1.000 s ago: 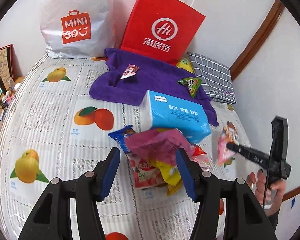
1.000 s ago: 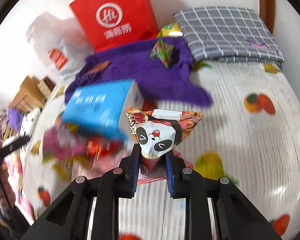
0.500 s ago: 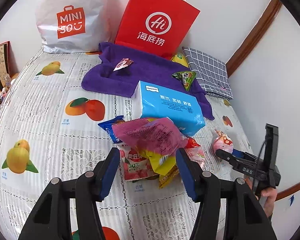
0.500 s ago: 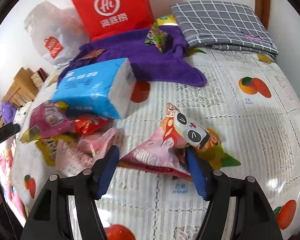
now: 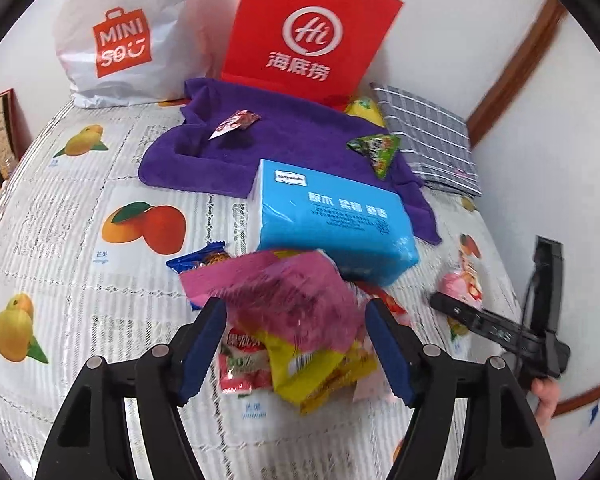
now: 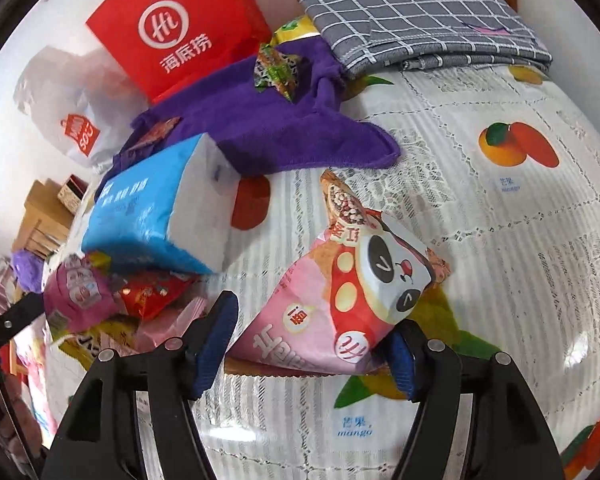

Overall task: Organize snacks
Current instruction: 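Grasp the pink snack bag with the left gripper while the right holds the panda bag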

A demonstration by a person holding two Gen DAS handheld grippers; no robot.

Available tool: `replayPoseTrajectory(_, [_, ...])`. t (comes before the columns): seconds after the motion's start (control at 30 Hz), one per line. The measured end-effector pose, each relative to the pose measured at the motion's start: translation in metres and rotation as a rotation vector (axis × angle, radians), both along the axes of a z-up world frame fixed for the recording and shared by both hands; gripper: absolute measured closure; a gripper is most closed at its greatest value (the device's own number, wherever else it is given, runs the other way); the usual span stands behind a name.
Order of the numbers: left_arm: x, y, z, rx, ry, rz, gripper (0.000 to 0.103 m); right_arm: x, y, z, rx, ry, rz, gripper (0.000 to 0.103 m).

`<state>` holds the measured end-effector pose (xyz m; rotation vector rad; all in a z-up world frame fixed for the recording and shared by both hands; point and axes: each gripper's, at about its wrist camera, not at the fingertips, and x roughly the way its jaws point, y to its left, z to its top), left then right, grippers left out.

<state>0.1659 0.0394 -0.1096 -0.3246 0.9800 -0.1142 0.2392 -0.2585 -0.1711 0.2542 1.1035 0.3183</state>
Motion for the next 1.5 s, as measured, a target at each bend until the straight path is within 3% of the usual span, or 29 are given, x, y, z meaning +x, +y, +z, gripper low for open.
replayPoseTrajectory(0.13, [0.013, -0.008, -0.007, 0.03, 0.025, 0.033, 0.032, 0.001, -0.004, 0.001, 0.027, -0.016, -0.003, 0.036])
replayPoseTrajectory(0.37, [0.025, -0.016, -0.014, 0.119, 0.038, 0.039, 0.032, -0.007, -0.006, 0.002, 0.008, -0.046, 0.023, 0.05])
replayPoseTrajectory(0.47, [0.022, -0.017, -0.013, 0.129, 0.029, 0.024, 0.033, -0.013, -0.007, 0.006, -0.007, -0.067, 0.035, 0.051])
replayPoseTrajectory(0.53, [0.018, -0.016, -0.011, 0.116, 0.017, 0.003, 0.044, -0.018, -0.007, 0.01, -0.008, -0.085, 0.042, 0.054])
replayPoseTrajectory(0.7, [0.008, -0.011, -0.004, 0.094, -0.002, -0.021, 0.056, -0.034, -0.007, 0.022, -0.002, -0.128, 0.056, 0.054])
replayPoseTrajectory(1.2, [-0.033, 0.011, 0.024, -0.016, -0.087, -0.036, 0.057, -0.083, 0.012, 0.067, 0.018, -0.203, 0.076, 0.054])
replayPoseTrajectory(1.5, [-0.036, 0.019, 0.033, -0.022, -0.118, -0.093, 0.057, -0.108, 0.026, 0.086, -0.002, -0.218, 0.027, 0.054])
